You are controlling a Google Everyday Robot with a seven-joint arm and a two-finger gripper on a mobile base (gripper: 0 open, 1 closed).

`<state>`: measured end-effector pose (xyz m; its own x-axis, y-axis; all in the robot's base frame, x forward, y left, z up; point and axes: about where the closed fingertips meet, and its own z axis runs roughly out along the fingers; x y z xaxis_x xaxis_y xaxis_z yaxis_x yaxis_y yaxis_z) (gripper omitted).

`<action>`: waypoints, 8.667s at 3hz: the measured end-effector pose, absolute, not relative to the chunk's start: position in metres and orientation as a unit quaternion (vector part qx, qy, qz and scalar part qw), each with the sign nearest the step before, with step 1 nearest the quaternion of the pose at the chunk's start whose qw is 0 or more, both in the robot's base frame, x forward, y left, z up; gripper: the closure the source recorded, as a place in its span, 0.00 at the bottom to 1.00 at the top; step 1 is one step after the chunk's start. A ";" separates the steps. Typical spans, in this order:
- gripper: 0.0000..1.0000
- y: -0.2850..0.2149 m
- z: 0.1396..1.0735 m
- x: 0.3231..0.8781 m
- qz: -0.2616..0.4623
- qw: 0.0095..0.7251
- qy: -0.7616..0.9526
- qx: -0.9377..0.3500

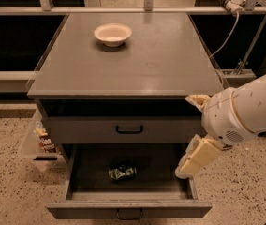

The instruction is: Pick green can from middle drawer and place on counter

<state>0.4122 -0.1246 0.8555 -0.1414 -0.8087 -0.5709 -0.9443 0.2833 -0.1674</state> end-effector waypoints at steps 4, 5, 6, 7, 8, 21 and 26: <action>0.00 -0.138 0.773 0.444 0.116 0.302 0.777 -0.540; 0.00 -0.139 0.740 0.444 0.142 0.303 0.786 -0.520; 0.00 -0.125 0.683 0.441 0.208 0.296 0.786 -0.501; 0.00 -0.114 0.637 0.440 0.269 0.298 0.781 -0.478; 0.00 -0.111 0.621 0.437 0.285 0.291 0.782 -0.472; 0.00 -0.026 0.478 0.528 0.225 0.399 0.740 -0.492; 0.00 0.021 0.437 0.563 0.214 0.398 0.700 -0.553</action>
Offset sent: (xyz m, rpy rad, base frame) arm 0.0649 -0.0187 -0.1400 0.0560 0.0087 -0.1204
